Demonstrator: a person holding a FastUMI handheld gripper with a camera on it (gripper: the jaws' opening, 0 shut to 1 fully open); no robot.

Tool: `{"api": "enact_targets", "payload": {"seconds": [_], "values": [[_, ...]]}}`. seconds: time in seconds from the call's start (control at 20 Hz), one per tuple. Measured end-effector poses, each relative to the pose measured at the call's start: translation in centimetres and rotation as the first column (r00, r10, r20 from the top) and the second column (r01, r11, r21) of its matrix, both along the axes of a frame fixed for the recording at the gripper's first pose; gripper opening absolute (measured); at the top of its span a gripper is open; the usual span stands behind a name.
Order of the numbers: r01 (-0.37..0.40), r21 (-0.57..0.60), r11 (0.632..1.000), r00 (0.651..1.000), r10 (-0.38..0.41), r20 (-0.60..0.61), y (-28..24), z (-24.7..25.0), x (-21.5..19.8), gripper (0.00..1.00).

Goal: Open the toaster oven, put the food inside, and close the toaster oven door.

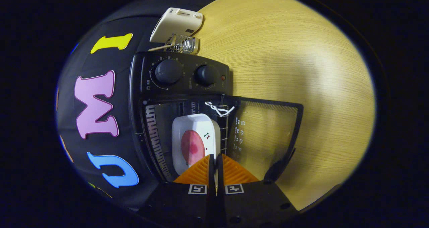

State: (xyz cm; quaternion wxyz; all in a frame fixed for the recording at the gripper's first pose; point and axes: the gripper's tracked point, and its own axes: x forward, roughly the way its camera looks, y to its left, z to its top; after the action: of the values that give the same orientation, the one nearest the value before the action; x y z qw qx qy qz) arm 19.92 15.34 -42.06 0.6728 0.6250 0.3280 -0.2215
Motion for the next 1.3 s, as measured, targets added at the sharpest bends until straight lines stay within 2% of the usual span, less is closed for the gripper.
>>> {"api": "enact_targets", "payload": {"seconds": [0.2,0.5,0.6,0.75,0.85,0.9,1.05,1.15,1.2,1.3], "values": [[0.046,-0.007,0.999,0.999,-0.046,-0.008,1.4,-0.6,2.4,0.05],[0.080,-0.023,0.997,0.996,-0.081,-0.046,2.1,-1.8,2.7,0.05],[0.074,0.001,0.997,0.996,-0.074,-0.055,2.8,-1.8,2.4,0.09],[0.057,0.028,0.998,0.997,-0.056,-0.051,3.5,-1.4,2.3,0.20],[0.030,0.039,0.999,0.998,-0.028,-0.058,3.9,-0.8,1.6,0.37],[0.002,0.050,0.999,0.999,0.001,-0.051,4.4,-0.2,1.2,0.44],[-0.149,0.035,0.988,0.988,0.150,-0.027,5.6,2.0,-1.3,1.00],[-0.254,-0.034,0.967,0.967,0.254,-0.008,5.3,3.3,-3.4,0.98],[-0.329,-0.073,0.941,0.944,0.330,-0.006,5.6,3.9,-4.6,0.99],[-0.476,-0.205,0.855,0.877,0.479,-0.034,5.8,4.7,-7.9,0.99]]}}
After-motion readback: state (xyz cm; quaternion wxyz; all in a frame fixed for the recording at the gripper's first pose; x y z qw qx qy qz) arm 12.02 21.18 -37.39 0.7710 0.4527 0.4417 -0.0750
